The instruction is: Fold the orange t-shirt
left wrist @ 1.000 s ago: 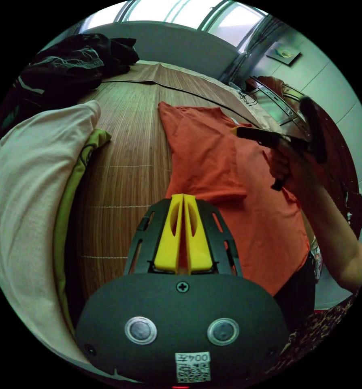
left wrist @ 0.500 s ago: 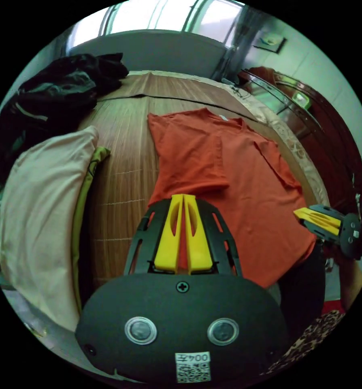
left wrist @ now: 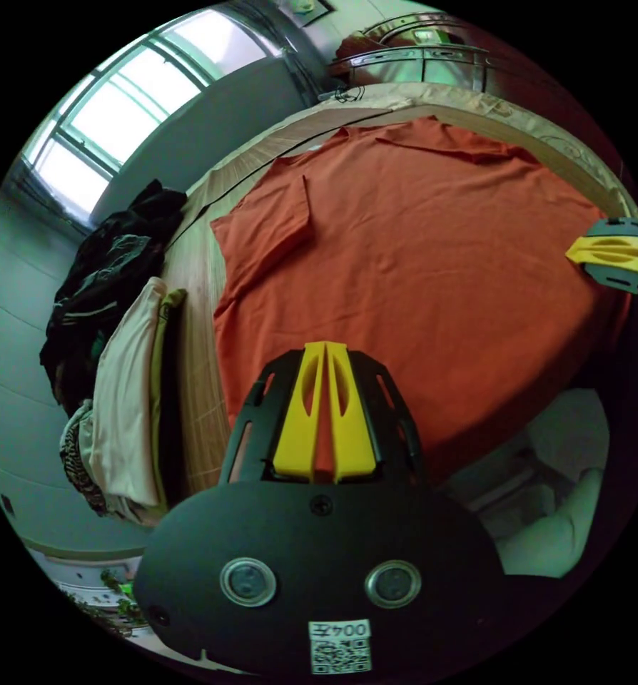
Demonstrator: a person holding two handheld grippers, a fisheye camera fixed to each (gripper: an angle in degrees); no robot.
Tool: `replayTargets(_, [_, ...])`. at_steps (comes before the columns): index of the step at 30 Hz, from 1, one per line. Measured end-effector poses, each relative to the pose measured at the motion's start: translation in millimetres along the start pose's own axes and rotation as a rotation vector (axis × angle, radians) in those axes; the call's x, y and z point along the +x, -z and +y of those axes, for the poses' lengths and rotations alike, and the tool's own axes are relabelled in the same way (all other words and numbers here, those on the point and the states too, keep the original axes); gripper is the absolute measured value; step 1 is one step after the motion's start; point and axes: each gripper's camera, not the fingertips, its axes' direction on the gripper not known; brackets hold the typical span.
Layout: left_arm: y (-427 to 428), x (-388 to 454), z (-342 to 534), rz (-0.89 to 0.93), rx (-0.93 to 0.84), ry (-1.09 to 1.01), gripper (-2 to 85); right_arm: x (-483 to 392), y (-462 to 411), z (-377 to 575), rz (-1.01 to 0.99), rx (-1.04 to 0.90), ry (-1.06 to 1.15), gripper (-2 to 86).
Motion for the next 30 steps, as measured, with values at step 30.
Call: replayTargets(30, [-105, 325, -577, 0.231, 0.036, -0.463, 8.7, 457, -221, 244, -1.315, 0.540, -1.470, 8.5])
